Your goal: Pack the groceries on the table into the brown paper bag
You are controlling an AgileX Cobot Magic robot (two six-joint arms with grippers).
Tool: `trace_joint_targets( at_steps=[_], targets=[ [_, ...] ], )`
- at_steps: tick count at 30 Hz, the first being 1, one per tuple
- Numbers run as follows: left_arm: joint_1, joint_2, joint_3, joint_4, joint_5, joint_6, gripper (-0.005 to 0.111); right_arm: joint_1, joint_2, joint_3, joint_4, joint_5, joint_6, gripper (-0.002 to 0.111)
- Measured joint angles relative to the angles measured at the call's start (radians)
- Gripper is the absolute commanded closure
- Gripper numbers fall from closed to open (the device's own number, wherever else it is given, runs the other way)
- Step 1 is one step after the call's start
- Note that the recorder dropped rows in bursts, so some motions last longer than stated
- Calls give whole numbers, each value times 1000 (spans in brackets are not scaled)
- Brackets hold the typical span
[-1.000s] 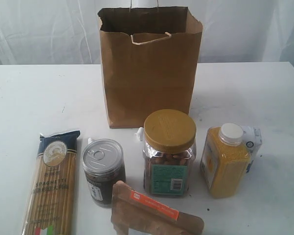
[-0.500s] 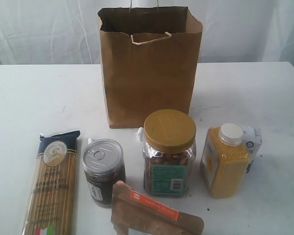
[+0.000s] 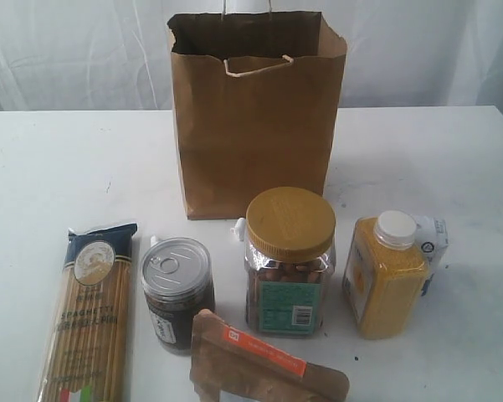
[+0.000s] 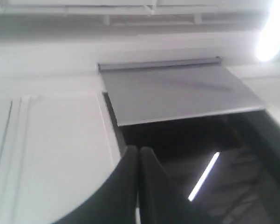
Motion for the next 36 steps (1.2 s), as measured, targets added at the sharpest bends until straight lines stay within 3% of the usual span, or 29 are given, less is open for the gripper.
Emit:
trace_joint_targets(
  at_steps=[4, 7, 10, 13, 15, 19, 24, 29, 32, 36],
  targets=[
    [0, 0, 0, 0, 0, 0, 107, 0, 355, -187, -68, 92, -459, 108],
    [0, 0, 0, 0, 0, 0, 107, 0, 530, -227, 21, 257, -648, 108],
    [0, 0, 0, 0, 0, 0, 107, -2, 716, -231, 236, 595, -752, 108],
    [0, 0, 0, 0, 0, 0, 107, -4, 867, -225, 321, 954, -789, 108],
    [0, 0, 0, 0, 0, 0, 107, -4, 931, -221, 332, 1134, -796, 108],
    [0, 0, 0, 0, 0, 0, 107, -4, 963, -221, 276, 1248, -756, 108],
    [0, 0, 0, 0, 0, 0, 107, -4, 963, -234, -56, 1362, -411, 108],
    [0, 0, 0, 0, 0, 0, 107, -4, 961, -252, -353, 1673, -184, 108],
    [0, 0, 0, 0, 0, 0, 107, -4, 952, -252, -392, 1813, -163, 108],
    [0, 0, 0, 0, 0, 0, 107, 11, 887, -252, -281, 1847, -194, 108]
  ],
)
